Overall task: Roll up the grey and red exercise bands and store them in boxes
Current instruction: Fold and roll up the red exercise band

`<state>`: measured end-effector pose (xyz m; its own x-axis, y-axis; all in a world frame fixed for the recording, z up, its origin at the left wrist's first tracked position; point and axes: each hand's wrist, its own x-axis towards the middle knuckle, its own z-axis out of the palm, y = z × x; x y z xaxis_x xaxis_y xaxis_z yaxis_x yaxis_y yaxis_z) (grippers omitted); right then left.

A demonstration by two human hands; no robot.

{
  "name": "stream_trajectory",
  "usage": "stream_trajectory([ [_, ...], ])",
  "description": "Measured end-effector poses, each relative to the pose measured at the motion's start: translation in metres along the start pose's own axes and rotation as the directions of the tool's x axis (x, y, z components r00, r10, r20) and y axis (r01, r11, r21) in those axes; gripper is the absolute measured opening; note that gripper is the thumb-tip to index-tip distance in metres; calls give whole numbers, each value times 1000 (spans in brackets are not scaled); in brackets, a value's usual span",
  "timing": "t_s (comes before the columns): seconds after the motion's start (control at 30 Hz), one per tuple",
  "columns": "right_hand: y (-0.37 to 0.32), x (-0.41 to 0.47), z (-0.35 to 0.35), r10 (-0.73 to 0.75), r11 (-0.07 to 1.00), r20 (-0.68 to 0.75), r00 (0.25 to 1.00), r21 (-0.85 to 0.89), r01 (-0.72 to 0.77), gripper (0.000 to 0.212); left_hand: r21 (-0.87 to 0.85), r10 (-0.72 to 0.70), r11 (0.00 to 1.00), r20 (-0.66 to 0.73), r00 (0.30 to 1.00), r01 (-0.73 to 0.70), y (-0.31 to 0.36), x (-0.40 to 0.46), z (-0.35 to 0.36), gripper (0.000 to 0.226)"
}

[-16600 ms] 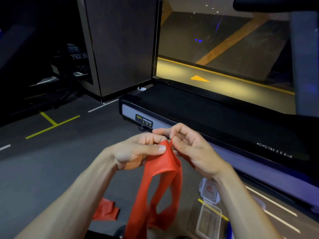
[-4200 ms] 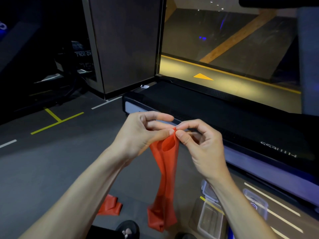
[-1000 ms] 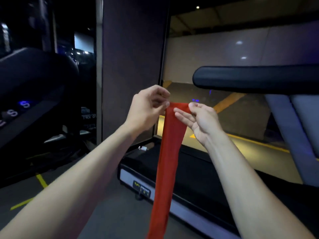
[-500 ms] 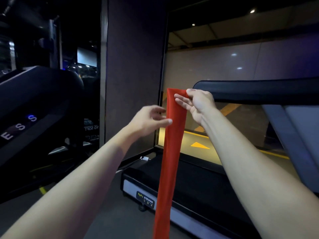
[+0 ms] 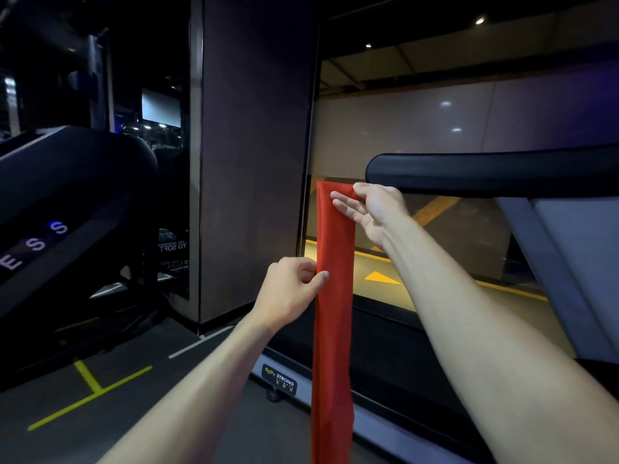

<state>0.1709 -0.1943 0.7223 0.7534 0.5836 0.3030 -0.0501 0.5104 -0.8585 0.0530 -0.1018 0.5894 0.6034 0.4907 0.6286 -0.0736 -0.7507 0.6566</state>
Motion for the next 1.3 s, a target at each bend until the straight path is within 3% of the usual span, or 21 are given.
stream_trajectory([
  [0.2,-4,-9,-2,-3,1000,1,1000,10,3,10,-99,-29,995,-20,999,27,-12,-23,18,11],
  [0.3,-8,-13,-3,-10,999,-5,1000,34,11,9,-58,-16,998,-25,1000,14,-18,-32,24,17],
  [0.53,-18,-17,-4,-27,999,1,1000,46,27,8,-9,-61,998,42,997,62,-36,-42,29,4],
  [0.7,-13,-16,-9,-41,998,-30,999,55,43,9,176,-43,983,-18,999,46,-46,-35,25,2],
  [0.83,-8,-14,-14,-60,994,-64,996,83,66,8,284,-61,957,35,998,49,-50,-28,21,12],
  [0.93,-5,-13,-16,-56,994,-72,996,88,62,9,203,-123,972,24,992,116,-55,-27,20,9],
  [1.07,0,-13,-18,-48,992,-59,997,117,55,8,-51,-222,974,3,975,222,-57,-40,29,8],
  [1.3,5,-15,-16,-43,989,-45,998,139,49,7,-226,-331,924,-64,942,309,-69,-65,51,6],
])
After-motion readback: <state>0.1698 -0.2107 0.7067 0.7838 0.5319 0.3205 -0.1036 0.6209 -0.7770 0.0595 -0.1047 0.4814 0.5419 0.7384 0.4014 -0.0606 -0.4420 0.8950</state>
